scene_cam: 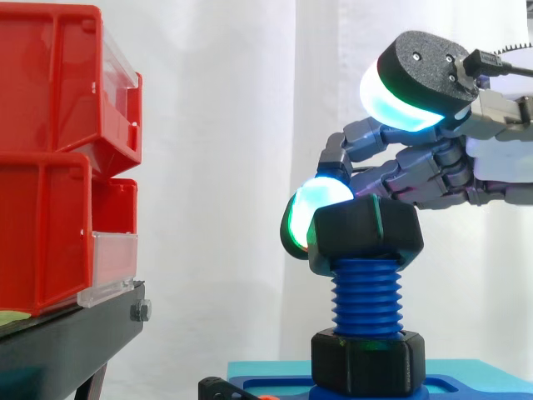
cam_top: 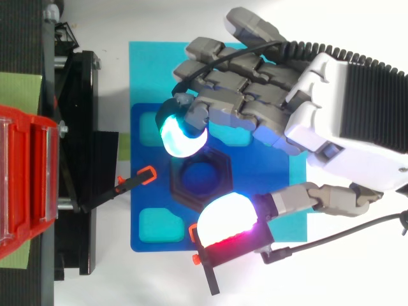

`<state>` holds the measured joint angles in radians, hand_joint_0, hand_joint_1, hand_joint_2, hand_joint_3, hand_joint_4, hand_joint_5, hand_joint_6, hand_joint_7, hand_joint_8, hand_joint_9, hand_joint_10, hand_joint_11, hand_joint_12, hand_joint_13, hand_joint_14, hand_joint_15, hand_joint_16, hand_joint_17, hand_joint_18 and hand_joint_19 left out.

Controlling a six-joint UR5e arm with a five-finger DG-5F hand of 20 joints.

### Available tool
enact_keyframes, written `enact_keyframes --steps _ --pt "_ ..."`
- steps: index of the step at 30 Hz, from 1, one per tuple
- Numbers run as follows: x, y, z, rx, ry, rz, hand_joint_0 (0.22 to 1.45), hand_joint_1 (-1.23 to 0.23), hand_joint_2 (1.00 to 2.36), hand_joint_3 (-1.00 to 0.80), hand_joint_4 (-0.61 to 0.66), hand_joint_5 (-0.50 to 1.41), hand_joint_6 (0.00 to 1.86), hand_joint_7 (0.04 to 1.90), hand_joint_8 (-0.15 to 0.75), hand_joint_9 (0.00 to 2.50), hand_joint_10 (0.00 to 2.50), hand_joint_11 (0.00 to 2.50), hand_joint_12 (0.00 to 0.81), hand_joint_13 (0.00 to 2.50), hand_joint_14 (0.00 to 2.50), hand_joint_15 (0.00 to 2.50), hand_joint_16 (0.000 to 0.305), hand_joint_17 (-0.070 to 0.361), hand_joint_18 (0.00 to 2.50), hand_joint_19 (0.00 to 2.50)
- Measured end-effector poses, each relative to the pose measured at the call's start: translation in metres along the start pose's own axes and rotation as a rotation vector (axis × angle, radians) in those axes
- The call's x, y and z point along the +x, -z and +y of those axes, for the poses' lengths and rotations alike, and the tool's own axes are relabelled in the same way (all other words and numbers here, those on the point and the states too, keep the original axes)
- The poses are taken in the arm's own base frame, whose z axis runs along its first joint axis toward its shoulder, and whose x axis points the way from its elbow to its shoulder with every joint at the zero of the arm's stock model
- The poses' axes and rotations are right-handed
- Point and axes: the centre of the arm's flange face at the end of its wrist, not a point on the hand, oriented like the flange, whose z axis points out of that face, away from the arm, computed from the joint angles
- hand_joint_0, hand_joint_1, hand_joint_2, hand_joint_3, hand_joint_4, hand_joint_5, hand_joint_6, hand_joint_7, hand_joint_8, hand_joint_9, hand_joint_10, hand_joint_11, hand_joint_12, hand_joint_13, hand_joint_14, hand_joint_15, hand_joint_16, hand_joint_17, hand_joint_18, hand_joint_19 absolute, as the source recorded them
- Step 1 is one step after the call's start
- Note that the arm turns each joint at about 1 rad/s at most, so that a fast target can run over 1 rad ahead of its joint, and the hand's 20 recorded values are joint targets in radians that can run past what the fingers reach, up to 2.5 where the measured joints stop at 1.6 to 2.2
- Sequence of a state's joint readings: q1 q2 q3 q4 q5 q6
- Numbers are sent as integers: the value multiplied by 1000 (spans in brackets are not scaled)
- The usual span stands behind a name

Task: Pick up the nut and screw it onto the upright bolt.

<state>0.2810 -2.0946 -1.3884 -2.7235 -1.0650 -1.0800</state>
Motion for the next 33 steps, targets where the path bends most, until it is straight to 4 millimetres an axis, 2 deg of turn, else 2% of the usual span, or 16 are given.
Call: enact_keyframes --steps 10,16,21,25,30,33 --pt "-17 -6 14 3 12 24 492 -330 1000 -500 224 -101 502 1267 290 403 0 0 276 173 0 0 31 69 0 0" --pt "-20 -6 16 5 16 30 493 -365 1000 -500 276 -156 503 939 279 373 0 0 285 173 0 0 31 70 0 0" --pt "-19 -6 16 5 17 31 479 -436 1000 -500 222 -194 502 722 249 228 0 0 309 66 0 0 37 83 0 0" --pt "-19 -7 16 3 17 30 472 -415 1000 -500 206 -206 502 693 237 153 0 0 317 0 0 0 40 91 0 0" --pt "-20 -7 16 2 16 29 448 -286 1000 -500 182 -219 501 662 222 23 0 0 340 0 0 0 47 105 0 0" --pt "-19 -7 17 -1 15 29 446 -321 1000 -500 130 -224 501 661 211 0 0 0 341 0 0 0 48 108 0 0"
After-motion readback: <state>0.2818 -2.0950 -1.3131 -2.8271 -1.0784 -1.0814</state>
